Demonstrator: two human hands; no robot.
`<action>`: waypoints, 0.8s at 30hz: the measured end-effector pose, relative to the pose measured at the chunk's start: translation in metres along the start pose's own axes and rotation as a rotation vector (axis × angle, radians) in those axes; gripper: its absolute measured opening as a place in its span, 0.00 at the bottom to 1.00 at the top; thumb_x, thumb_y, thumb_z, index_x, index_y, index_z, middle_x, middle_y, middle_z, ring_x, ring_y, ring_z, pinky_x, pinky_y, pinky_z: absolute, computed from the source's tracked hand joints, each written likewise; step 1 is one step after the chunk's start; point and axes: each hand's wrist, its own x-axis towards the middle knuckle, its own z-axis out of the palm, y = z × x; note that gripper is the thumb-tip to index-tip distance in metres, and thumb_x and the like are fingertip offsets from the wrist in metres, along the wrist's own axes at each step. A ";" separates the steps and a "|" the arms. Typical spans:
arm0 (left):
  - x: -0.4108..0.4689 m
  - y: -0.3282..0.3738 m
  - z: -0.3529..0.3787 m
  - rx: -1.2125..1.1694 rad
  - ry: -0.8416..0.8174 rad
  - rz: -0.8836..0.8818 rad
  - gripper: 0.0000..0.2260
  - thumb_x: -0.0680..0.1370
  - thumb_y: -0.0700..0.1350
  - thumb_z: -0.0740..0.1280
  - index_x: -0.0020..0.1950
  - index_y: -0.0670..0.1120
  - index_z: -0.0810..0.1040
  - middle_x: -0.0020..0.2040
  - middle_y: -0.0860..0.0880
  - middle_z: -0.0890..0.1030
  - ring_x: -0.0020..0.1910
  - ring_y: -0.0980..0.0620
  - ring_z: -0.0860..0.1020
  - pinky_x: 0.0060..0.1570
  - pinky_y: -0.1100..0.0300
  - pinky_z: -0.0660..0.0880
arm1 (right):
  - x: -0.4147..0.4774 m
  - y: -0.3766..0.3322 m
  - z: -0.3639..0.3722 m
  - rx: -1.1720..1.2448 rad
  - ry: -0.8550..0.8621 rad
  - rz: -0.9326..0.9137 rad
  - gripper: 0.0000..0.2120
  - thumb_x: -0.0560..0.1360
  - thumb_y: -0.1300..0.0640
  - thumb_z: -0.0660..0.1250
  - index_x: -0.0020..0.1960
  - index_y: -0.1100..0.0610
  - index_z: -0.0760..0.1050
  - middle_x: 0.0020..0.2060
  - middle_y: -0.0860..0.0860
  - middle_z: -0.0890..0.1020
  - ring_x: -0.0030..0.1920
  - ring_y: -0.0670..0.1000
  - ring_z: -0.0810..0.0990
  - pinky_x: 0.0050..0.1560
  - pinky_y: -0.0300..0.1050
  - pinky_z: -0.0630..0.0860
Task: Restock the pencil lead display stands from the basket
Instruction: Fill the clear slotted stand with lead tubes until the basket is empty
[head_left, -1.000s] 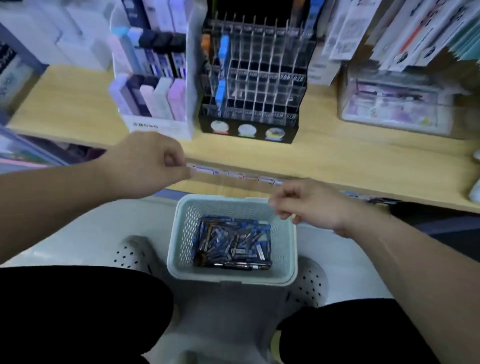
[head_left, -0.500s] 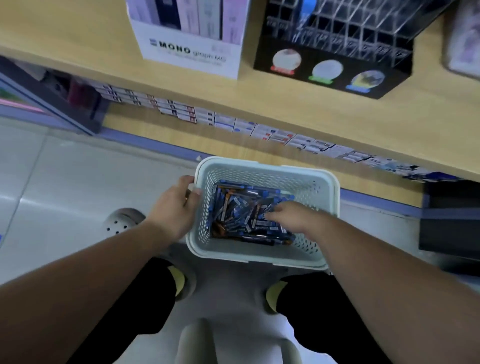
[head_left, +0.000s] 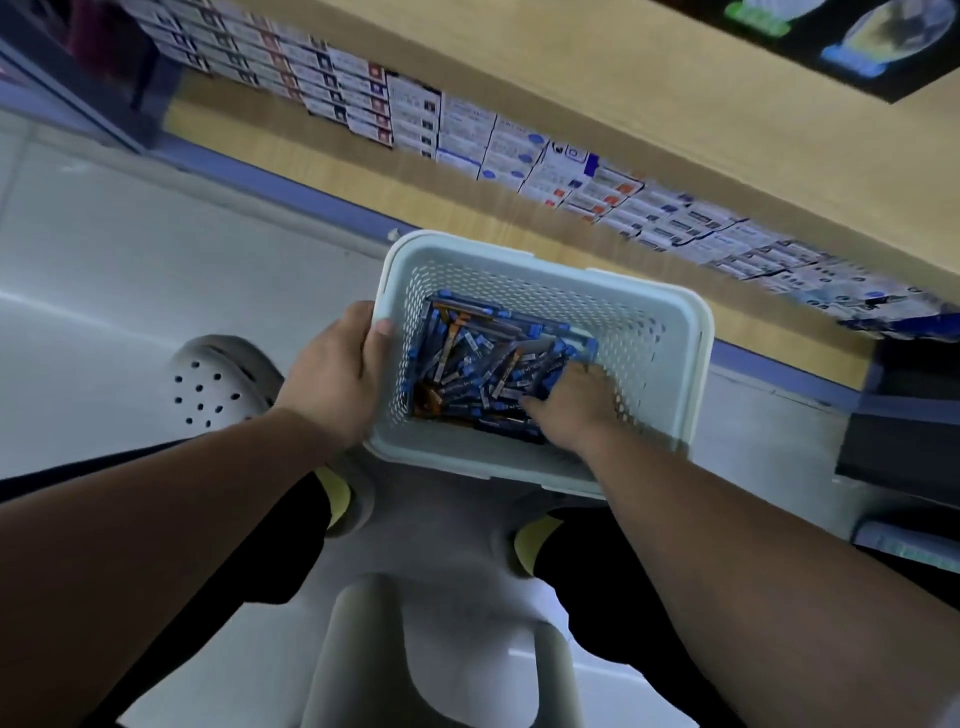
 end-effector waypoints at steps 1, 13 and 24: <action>0.000 0.000 0.001 0.005 0.011 0.002 0.16 0.85 0.51 0.53 0.61 0.42 0.73 0.51 0.40 0.80 0.50 0.40 0.76 0.45 0.51 0.69 | 0.001 -0.001 0.002 -0.010 -0.001 -0.003 0.42 0.75 0.36 0.69 0.75 0.64 0.61 0.73 0.61 0.63 0.73 0.61 0.61 0.71 0.49 0.65; 0.014 -0.003 -0.006 0.044 0.061 0.051 0.16 0.85 0.52 0.53 0.57 0.43 0.75 0.44 0.44 0.79 0.42 0.42 0.75 0.40 0.53 0.66 | 0.006 0.005 0.012 -0.110 -0.034 -0.220 0.44 0.66 0.26 0.71 0.73 0.51 0.69 0.68 0.56 0.67 0.70 0.61 0.65 0.70 0.52 0.67; 0.014 -0.002 -0.006 0.014 0.068 0.061 0.17 0.85 0.52 0.53 0.58 0.43 0.76 0.43 0.43 0.79 0.41 0.41 0.75 0.40 0.49 0.71 | 0.002 -0.006 0.017 0.097 -0.102 -0.340 0.44 0.65 0.40 0.81 0.73 0.57 0.69 0.67 0.54 0.70 0.65 0.54 0.73 0.66 0.45 0.72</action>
